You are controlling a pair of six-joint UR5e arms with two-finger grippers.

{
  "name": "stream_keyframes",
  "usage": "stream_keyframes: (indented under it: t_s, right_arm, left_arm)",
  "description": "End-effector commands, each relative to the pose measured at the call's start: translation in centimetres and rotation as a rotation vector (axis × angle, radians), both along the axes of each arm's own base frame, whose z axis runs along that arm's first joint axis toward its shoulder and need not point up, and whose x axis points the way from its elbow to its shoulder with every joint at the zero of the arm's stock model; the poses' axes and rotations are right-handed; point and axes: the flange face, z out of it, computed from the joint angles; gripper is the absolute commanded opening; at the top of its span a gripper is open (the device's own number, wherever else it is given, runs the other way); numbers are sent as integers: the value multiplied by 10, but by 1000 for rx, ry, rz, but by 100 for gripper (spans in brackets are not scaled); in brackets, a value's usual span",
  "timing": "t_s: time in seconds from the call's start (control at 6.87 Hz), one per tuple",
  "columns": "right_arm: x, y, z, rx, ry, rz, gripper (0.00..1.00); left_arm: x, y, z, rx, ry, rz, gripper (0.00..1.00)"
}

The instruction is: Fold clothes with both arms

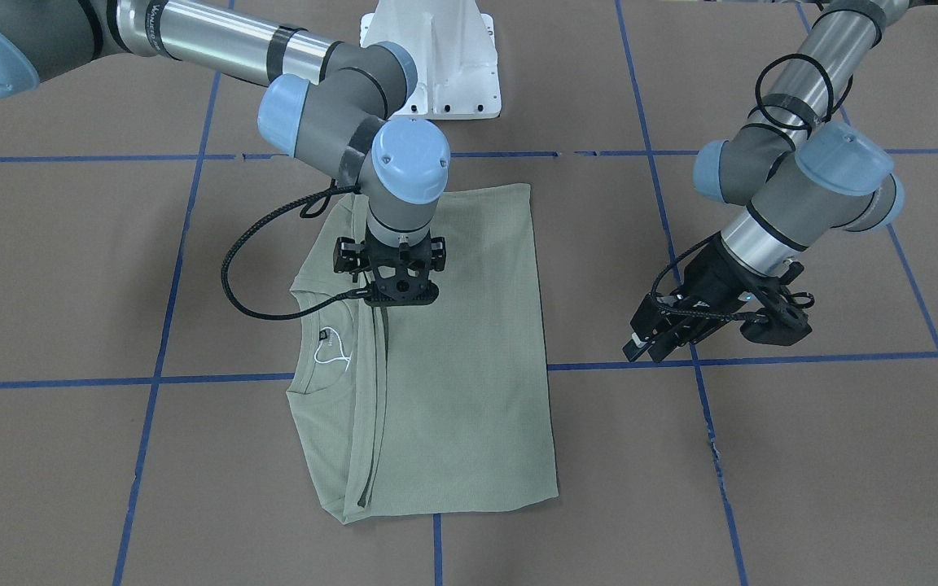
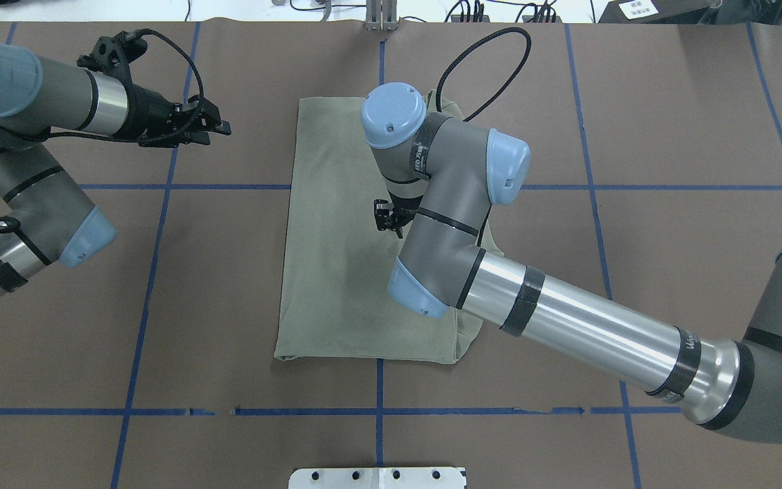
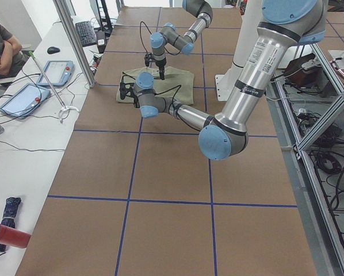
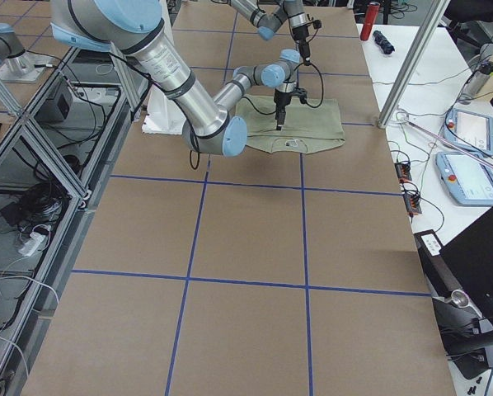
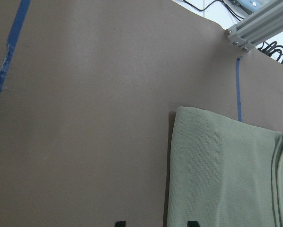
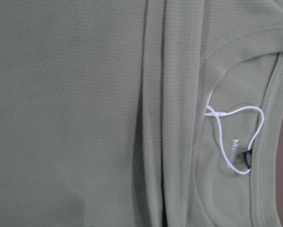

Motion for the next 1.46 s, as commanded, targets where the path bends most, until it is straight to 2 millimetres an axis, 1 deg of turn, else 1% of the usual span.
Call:
stream_keyframes:
  t_s: [0.0,0.15,0.29,0.44,0.58,0.73,0.87,1.02,1.16,1.31]
  right_arm:
    - [24,-28,35,-4,42,1,100]
    - [39,-37,67,-6,76,-1,100]
    - [62,-52,90,-7,98,-4,100]
    - [91,-67,109,-5,104,-9,100]
    - [105,-76,106,6,103,-25,100]
    - [104,-78,91,13,83,-27,100]
    - [102,-79,80,20,67,-22,100]
    - [103,-76,67,21,54,22,100]
    - [71,-32,52,-21,54,155,100]
    - [65,-10,25,3,6,275,100]
  left_arm:
    - [-1,0,0,2,0,1,53]
    - [-1,1,-5,6,6,2,53]
    - [-2,3,-8,9,13,13,53]
    - [-3,3,-10,11,15,14,53]
    - [-4,5,-14,17,21,13,53]
    - [-5,6,-17,18,28,21,53]
    - [-7,5,-19,20,29,19,53]
    - [-9,8,-25,26,39,17,53]
    - [-16,18,-22,29,42,19,53]
    - [-19,22,-26,37,49,19,53]
